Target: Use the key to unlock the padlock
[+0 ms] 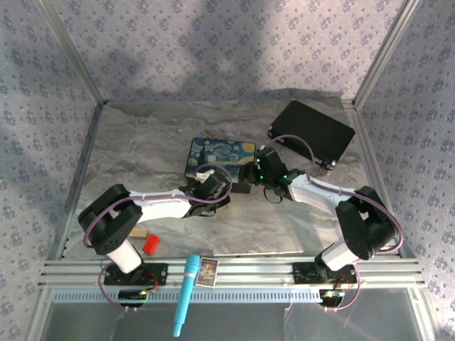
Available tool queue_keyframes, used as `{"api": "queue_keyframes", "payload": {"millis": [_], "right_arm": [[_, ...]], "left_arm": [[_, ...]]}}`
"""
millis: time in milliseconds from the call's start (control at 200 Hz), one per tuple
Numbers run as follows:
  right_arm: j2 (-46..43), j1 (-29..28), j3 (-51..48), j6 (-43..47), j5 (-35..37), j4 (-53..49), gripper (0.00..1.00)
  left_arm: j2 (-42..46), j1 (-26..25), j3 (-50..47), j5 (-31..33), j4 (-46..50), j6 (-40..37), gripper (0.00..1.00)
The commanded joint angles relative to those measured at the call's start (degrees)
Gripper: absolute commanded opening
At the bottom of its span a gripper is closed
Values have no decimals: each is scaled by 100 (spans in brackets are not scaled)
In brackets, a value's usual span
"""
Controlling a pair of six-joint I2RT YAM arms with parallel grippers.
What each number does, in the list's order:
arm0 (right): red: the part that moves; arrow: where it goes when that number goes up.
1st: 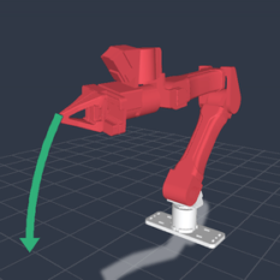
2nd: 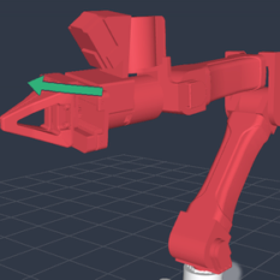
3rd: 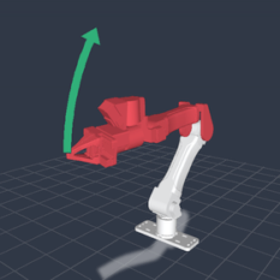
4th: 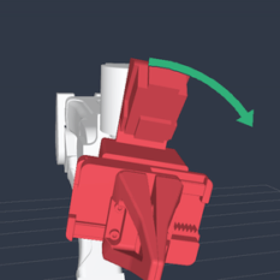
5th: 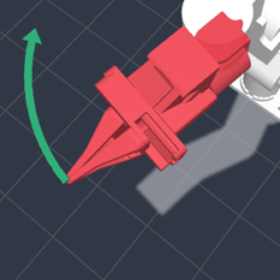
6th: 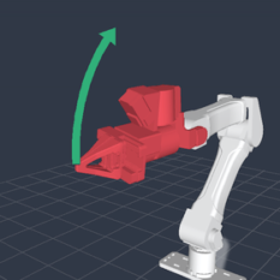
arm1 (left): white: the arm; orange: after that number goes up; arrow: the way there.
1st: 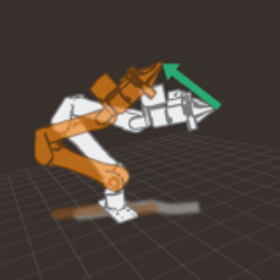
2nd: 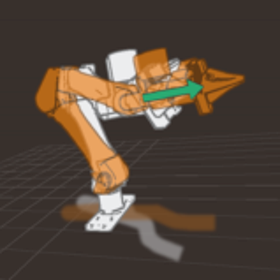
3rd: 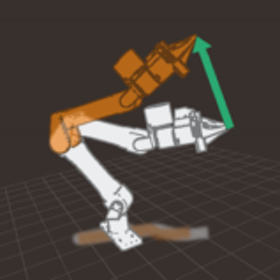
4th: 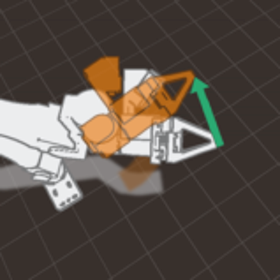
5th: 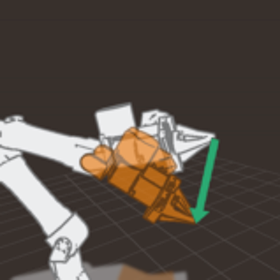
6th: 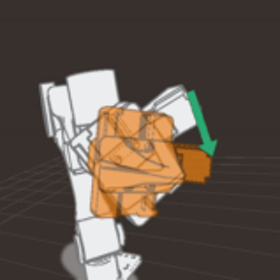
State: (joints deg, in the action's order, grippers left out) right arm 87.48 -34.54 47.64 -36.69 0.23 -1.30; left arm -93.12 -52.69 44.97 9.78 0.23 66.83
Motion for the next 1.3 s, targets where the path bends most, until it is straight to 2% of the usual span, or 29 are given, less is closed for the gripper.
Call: {"api": "queue_keyframes", "payload": {"millis": [0, 80, 380, 435, 530, 665, 765, 935, 1099, 1244, 1294], "right_arm": [[470, 28, -202, -49, 320, -693, 70], [497, 43, -220, -46, 292, -673, 70], [684, 93, -230, -102, 136, -545, 71], [716, 90, -232, -117, 124, -525, 71], [759, 93, -242, -128, 101, -488, 71], [803, 96, -263, -146, 85, -442, 71], [835, 96, -262, -162, 80, -419, 71], [911, 89, -237, -181, 14, -397, 70], [950, 85, -236, -225, -21, -356, 70], [973, 75, -238, -234, -38, -336, 71], [986, 79, -252, -226, -51, -310, 71]], "left_arm": [[-182, -65, -235, 695, 1632, -456, 15], [-154, -66, -308, 737, 1593, -466, 20], [-114, -248, -366, 835, 1379, -513, 29], [-93, -283, -354, 936, 1475, -505, 28], [-36, -355, -317, 1154, 1739, -461, 21], [44, -365, -297, 1282, 1993, -482, 21], [28, -416, -148, 1664, 2438, -554, 20], [-158, -435, 53, 2217, 2971, -708, 21], [-141, -474, 39, 2235, 2833, -814, 28], [-139, -695, 132, 2300, 2774, -872, 29], [-220, -778, 234, 2512, 2893, -865, 29]]}}
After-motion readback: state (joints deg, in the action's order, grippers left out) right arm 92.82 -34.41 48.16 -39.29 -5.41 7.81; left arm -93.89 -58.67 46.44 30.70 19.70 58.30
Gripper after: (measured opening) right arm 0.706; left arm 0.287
